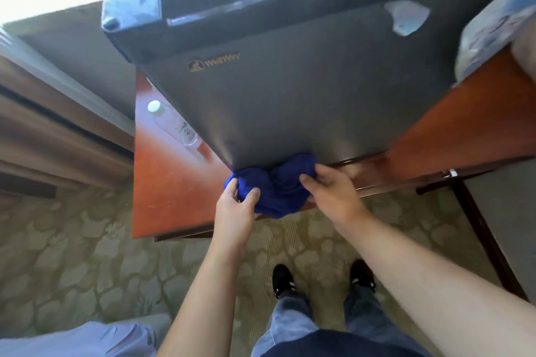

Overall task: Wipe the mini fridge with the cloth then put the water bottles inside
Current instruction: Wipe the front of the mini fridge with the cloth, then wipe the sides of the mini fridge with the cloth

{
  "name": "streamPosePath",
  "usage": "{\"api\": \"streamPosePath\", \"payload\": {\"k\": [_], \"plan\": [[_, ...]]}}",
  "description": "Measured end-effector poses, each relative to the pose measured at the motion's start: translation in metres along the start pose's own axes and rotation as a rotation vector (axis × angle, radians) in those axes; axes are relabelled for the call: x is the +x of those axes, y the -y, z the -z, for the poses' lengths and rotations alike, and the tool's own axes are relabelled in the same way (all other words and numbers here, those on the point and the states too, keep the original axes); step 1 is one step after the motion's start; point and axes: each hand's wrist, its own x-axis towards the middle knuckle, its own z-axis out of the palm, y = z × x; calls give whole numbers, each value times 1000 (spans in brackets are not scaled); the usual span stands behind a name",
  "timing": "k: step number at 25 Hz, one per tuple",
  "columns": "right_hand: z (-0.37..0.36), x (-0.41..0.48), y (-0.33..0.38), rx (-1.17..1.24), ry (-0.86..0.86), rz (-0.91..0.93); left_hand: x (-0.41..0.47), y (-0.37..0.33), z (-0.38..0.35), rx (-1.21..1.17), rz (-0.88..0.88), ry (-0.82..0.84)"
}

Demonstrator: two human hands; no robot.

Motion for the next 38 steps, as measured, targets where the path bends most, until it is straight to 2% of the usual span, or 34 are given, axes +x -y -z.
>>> {"api": "streamPosePath", "payload": {"k": [3, 6, 11, 13, 17, 19, 21, 24, 28, 31, 33, 36, 38], "plan": [[69, -1, 18, 156, -146, -98, -18, -22, -35, -134, 7, 10], [142, -8, 31, 146, -190, -67, -44, -45, -82, -205, 14, 43], [251, -41, 43, 90, -33, 15, -99, -62, -203, -314, 38, 118], [295, -53, 48, 98, 22, 41, -127, -70, -260, -258, 12, 203], [365, -66, 71, 81, 53, 81, -169, -93, -345, 126, -137, 383], [384, -68, 78, 44, 110, 117, -181, -107, -372, 303, -227, 325], [395, -68, 80, -16, 226, 116, -180, -115, -388, 337, -286, 201], [404, -66, 82, -132, 334, 102, -165, -113, -391, 248, -271, 42], [415, -48, 85, -124, 328, 104, -144, -111, -385, 49, -177, -98], [423, -18, 85, -93, 120, 86, -125, -126, -388, -31, -144, -90], [424, 4, 96, -92, 78, -21, -109, -142, -387, -97, -135, -50], [418, 32, 119, -8, 218, -298, -90, -165, -384, -169, -130, -6], [404, 51, 132, 49, 345, -325, -82, -180, -385, -183, -166, 0]]}}
